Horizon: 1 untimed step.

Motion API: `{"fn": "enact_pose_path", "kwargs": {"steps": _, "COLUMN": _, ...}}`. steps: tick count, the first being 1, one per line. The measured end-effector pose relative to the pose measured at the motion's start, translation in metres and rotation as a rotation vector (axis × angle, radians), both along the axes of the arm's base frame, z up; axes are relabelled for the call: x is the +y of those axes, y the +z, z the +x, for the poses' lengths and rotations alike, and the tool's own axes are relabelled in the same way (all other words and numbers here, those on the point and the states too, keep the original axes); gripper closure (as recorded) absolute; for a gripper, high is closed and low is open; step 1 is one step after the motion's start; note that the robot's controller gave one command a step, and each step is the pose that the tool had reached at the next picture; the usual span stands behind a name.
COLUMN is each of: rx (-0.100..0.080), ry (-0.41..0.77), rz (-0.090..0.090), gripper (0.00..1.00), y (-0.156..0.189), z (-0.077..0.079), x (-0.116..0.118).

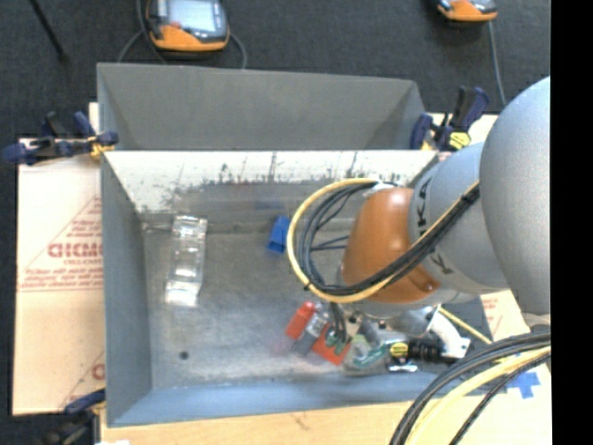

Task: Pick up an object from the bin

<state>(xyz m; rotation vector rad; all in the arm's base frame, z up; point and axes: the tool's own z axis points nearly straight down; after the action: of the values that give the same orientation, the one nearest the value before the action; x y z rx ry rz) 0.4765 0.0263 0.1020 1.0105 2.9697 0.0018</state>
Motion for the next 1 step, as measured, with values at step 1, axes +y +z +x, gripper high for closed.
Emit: {"fn": "enact_pose_path", "kwargs": {"steps": 1, "rx": -0.001, "ry": 0.004, "rz": 0.000, "gripper": 1.00, "y": 0.0050, "z": 0.0010, "x": -0.0008}}
